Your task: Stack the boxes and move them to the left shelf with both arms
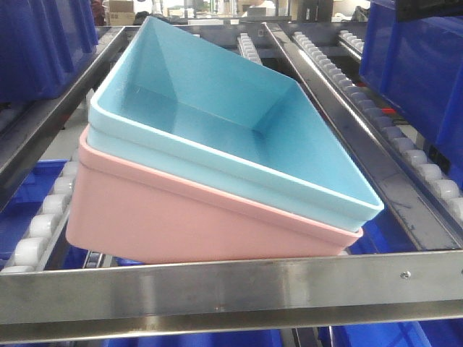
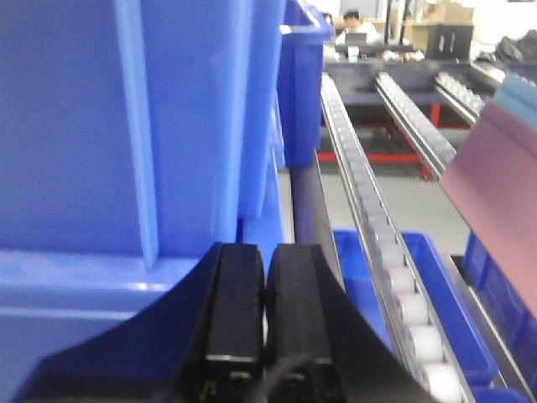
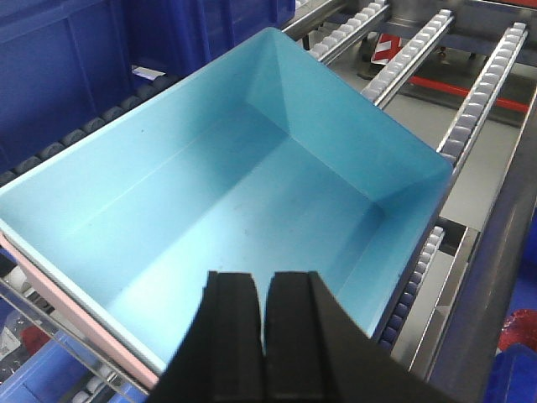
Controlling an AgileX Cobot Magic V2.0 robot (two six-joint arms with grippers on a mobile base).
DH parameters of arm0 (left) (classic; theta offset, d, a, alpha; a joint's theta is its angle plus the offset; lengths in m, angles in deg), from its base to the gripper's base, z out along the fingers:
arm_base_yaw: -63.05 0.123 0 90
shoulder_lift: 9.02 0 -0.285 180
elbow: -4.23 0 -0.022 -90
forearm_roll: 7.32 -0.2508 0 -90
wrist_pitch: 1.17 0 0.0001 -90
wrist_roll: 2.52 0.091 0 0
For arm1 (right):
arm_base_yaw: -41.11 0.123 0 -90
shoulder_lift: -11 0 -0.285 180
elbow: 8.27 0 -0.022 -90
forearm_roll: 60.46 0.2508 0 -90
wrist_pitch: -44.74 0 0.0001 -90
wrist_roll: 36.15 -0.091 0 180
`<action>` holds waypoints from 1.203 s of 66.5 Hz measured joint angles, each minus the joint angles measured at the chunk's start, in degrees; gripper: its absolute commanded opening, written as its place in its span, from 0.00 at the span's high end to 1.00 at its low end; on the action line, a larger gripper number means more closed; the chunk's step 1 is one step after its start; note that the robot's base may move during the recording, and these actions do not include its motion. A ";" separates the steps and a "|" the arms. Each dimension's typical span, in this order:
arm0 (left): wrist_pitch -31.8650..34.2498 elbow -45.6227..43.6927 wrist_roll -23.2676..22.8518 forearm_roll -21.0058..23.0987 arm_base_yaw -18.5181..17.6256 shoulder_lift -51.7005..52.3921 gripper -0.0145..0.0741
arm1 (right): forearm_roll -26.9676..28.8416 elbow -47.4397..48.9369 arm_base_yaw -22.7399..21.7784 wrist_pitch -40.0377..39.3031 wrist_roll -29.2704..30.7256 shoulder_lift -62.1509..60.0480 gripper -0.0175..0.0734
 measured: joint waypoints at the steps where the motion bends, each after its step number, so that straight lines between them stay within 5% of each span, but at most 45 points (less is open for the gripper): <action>1: 0.15 0.00 0.00 0.00 0.00 0.00 0.84 | 0.00 0.00 0.00 0.00 0.00 0.00 0.75; 67: 0.25 0.00 0.04 0.03 -0.57 0.00 0.84 | 0.00 0.00 0.00 0.34 0.00 0.14 0.75; 80: 0.25 0.00 0.13 0.03 -0.57 0.00 0.84 | 4.67 0.00 -0.76 10.10 0.00 -0.02 0.75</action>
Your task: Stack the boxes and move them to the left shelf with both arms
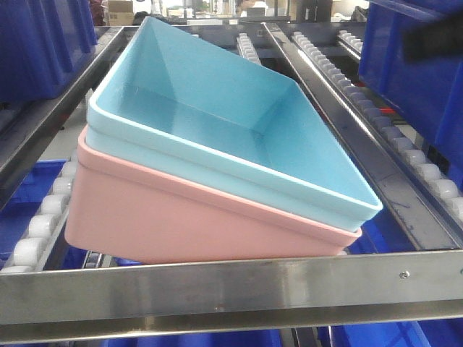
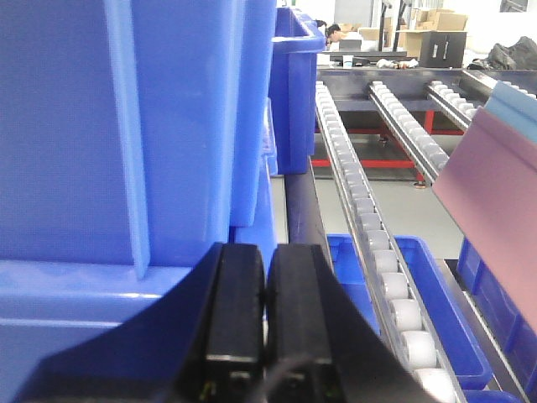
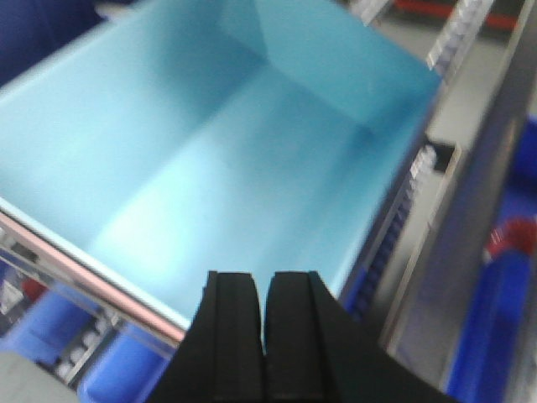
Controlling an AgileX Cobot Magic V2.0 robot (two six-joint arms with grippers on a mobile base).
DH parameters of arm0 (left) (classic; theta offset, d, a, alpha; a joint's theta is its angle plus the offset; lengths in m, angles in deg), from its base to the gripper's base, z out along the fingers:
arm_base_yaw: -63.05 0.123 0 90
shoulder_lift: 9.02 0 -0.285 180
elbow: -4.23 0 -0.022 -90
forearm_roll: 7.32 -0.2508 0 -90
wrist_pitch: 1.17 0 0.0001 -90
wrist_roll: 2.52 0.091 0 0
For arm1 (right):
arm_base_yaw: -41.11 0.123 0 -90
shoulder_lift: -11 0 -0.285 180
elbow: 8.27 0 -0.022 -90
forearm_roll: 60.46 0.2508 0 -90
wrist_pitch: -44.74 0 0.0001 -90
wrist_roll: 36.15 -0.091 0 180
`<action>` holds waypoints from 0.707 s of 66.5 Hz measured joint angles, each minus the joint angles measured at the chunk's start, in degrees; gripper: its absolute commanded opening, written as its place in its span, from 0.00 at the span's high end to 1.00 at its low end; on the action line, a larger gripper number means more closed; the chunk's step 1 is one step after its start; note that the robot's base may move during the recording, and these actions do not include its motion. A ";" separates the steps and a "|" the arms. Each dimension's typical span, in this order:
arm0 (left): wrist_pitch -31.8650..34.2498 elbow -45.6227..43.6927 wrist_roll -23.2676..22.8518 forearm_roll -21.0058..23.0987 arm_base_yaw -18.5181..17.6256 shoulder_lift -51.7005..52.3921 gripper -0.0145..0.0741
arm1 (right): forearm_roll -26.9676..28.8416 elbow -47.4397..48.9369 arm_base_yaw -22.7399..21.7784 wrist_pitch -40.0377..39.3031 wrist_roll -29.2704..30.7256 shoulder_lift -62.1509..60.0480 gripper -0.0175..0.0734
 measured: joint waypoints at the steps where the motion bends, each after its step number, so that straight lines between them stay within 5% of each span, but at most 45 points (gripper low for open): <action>1: 0.00 0.00 0.00 0.00 0.00 0.00 0.84 | 0.13 -0.03 -0.25 1.07 0.00 -0.26 0.75; 15: 0.00 0.00 0.00 0.00 0.00 0.00 0.84 | 2.57 -2.48 -10.48 7.40 1.60 -8.64 0.75; 32: 0.00 0.00 0.00 0.00 0.00 0.00 0.84 | 11.83 -15.74 -27.42 0.00 7.58 -23.14 0.75; 47: 0.00 0.00 0.00 0.00 0.00 0.00 0.84 | 13.30 -24.41 -30.49 -2.51 8.25 -33.68 0.75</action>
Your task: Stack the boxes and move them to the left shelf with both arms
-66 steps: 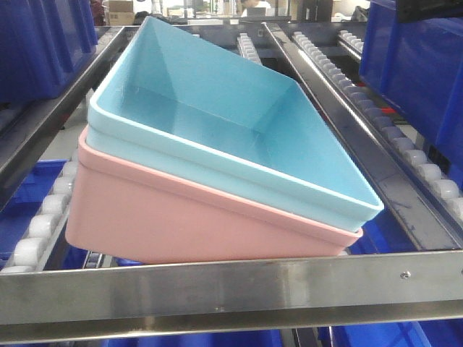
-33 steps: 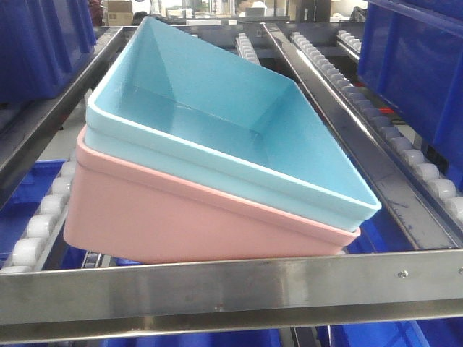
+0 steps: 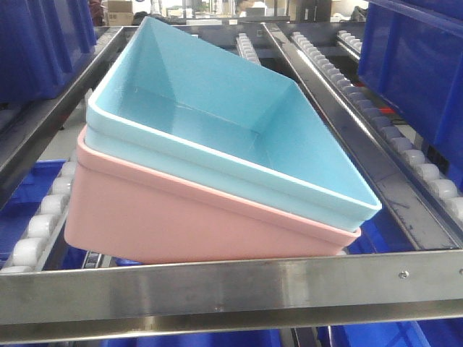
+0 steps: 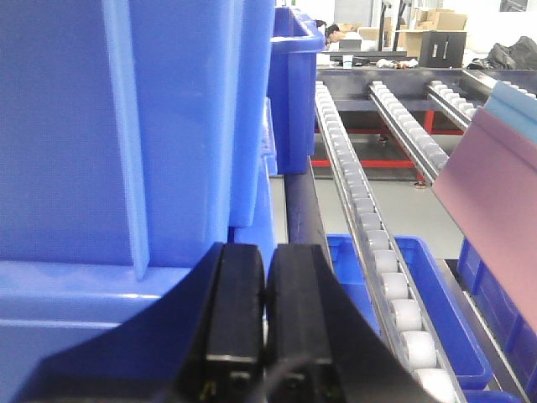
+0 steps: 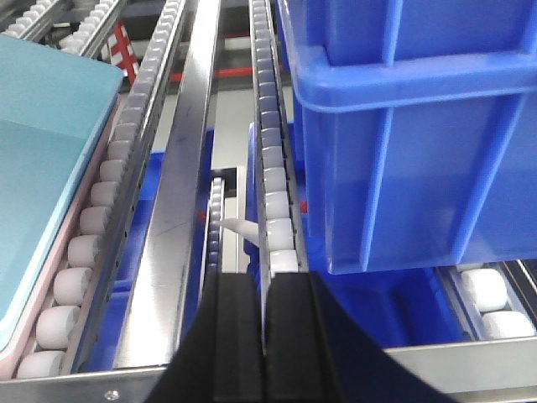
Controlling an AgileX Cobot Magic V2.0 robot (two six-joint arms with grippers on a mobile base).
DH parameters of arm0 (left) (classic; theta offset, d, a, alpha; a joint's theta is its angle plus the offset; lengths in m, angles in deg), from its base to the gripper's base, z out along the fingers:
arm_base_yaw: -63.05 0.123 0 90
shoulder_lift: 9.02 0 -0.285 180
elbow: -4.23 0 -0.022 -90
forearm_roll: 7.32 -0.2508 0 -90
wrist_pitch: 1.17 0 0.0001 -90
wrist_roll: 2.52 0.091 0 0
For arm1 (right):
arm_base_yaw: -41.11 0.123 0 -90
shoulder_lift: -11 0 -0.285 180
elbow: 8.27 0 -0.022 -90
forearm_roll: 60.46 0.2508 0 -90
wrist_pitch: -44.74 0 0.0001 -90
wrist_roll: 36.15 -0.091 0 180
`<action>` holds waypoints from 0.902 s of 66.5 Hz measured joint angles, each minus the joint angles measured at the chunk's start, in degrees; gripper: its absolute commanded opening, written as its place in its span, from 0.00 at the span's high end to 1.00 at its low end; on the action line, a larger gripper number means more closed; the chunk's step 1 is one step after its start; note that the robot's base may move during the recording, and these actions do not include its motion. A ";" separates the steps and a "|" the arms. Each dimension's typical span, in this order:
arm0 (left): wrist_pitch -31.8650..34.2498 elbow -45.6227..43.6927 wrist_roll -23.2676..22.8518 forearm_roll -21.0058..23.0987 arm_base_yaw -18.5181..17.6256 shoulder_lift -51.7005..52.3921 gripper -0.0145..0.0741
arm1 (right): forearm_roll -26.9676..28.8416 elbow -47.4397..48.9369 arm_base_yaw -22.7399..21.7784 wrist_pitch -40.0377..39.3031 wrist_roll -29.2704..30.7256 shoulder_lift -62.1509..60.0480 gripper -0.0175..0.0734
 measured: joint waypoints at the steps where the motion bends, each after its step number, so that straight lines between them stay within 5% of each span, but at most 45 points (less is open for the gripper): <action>1: 0.00 0.00 0.00 0.00 0.00 0.00 0.84 | 0.00 -0.18 0.00 0.29 0.11 -0.62 0.75; 16: 0.00 0.00 0.00 0.00 0.00 0.00 0.84 | 0.00 -0.28 -0.04 3.42 3.22 -9.79 0.75; 60: 0.04 0.00 0.04 0.00 0.00 0.00 0.84 | 0.00 -0.32 -0.04 4.74 3.80 -10.16 0.75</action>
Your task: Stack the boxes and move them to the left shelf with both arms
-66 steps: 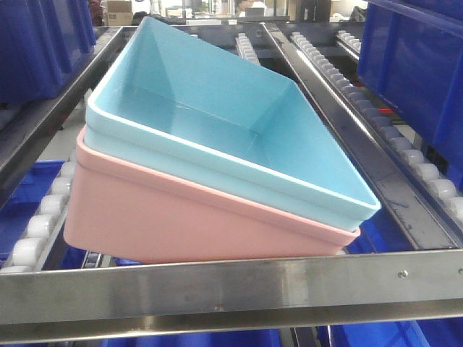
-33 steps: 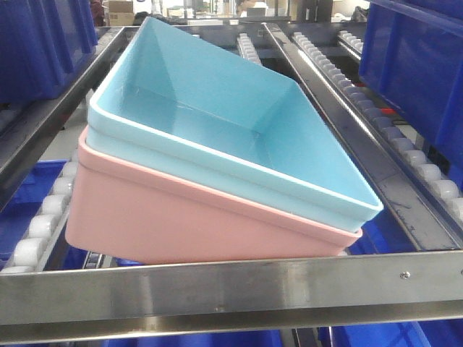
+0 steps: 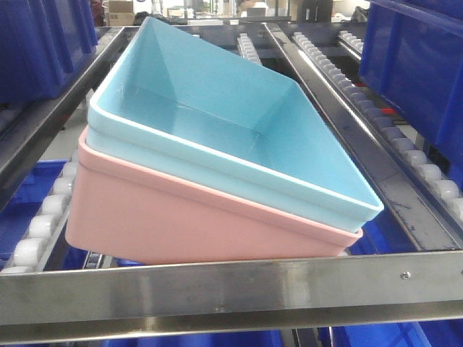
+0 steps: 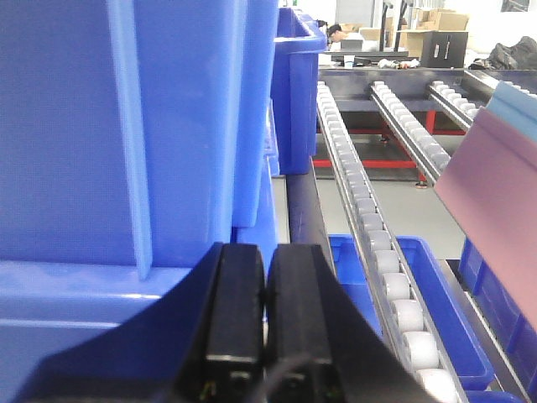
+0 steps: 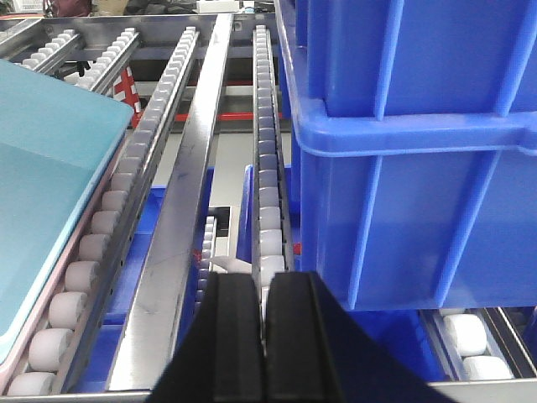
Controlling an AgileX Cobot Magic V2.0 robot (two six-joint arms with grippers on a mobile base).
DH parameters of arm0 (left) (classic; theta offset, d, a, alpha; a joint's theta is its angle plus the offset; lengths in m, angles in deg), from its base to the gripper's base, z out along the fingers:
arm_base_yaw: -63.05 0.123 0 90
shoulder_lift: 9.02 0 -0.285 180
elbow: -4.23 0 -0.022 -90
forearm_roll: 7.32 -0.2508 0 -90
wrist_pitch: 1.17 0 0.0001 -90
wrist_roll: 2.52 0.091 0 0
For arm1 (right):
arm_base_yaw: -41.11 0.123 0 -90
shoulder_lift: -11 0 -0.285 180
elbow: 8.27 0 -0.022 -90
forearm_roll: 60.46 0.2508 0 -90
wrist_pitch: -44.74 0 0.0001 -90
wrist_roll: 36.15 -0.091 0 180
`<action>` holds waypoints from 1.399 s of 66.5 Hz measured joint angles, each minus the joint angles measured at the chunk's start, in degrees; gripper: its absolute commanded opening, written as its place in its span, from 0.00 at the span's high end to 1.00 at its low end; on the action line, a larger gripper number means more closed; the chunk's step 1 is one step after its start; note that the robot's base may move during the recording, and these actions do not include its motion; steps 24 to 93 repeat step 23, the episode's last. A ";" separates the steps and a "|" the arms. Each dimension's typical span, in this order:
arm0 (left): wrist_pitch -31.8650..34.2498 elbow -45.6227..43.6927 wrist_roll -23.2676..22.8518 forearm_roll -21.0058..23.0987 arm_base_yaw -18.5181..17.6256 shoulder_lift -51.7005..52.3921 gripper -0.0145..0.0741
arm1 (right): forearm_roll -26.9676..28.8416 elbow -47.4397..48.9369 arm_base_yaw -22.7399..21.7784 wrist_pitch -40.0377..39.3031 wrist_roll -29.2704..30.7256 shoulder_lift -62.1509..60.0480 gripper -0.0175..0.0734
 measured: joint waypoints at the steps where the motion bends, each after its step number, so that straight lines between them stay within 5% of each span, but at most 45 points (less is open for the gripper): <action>1: 0.00 0.00 0.00 0.00 0.00 0.00 0.84 | 0.00 0.00 0.00 0.00 0.00 0.00 0.75; 93: 0.00 0.00 0.00 0.00 0.00 0.00 0.84 | 0.00 0.00 0.00 0.00 0.00 0.00 0.75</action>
